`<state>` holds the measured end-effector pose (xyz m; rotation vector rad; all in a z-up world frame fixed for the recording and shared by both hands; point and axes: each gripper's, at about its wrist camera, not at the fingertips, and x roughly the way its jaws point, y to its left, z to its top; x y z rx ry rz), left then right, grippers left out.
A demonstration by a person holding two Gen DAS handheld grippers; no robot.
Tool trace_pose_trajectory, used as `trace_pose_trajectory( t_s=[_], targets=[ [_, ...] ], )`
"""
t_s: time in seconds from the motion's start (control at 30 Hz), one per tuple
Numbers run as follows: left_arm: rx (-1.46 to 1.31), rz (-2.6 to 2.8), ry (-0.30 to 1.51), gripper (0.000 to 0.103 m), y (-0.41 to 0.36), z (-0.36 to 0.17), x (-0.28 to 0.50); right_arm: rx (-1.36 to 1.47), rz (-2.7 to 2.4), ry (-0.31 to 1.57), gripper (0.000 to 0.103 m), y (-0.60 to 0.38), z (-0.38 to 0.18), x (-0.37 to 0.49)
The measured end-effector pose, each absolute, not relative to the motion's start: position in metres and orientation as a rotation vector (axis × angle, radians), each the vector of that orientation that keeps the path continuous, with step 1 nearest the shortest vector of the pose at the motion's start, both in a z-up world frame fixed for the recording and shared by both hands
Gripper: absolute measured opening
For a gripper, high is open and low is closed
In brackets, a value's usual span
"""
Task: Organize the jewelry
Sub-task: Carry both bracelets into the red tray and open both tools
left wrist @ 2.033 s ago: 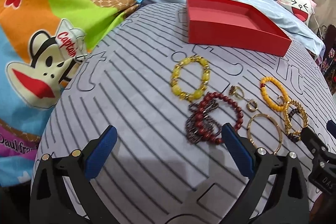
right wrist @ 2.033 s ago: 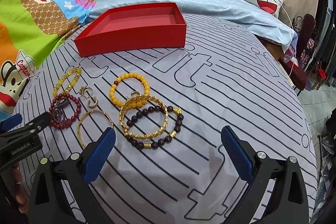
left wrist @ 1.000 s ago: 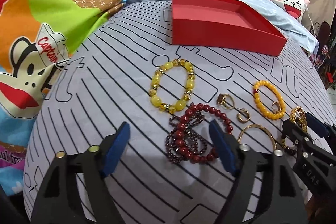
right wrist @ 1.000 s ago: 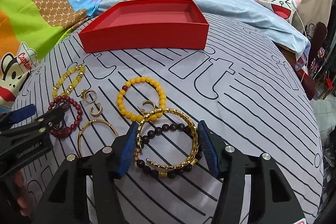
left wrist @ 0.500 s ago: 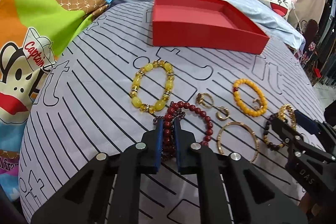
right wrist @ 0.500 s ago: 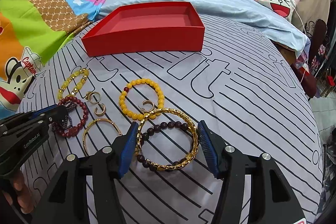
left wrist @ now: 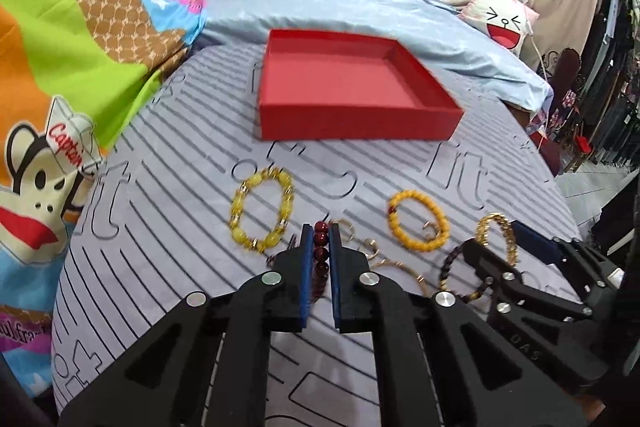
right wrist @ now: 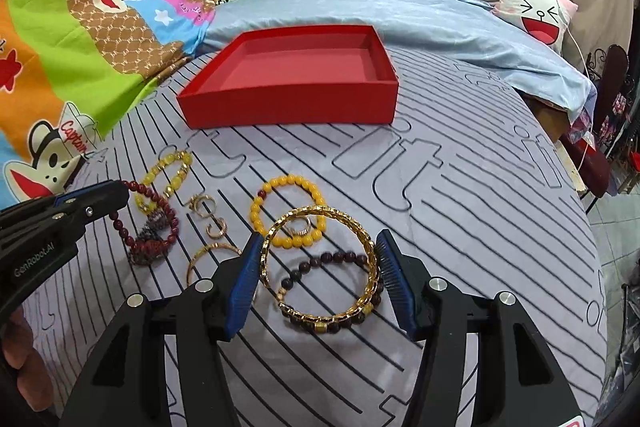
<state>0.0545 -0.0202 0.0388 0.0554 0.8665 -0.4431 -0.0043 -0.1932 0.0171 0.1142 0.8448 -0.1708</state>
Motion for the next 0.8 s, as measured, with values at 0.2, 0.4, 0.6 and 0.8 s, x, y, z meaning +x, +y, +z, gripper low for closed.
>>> trace_pose_trajectory(
  t_s=[0.2, 0.4, 0.6, 0.8],
  targets=[
    [0.084, -0.480, 0.810, 0.007, -0.043, 0.070, 0.086, 0.059, -0.130, 0.794, 0.055, -0.204, 0.047, 0.033],
    [0.108, -0.467, 0.724, 0.007, -0.074, 0.096, 0.157, 0.055, -0.128, 0.757, 0.056, -0.229, 0.077, 0.114],
    [0.116, -0.464, 0.712, 0.007, -0.101, 0.097, 0.234, 0.039, -0.146, 0.783, 0.056, -0.246, 0.077, 0.204],
    [0.157, -0.438, 0.736, 0.008, -0.124, 0.074, 0.286, 0.074, -0.153, 0.864, 0.056, -0.268, 0.055, 0.271]
  ],
)
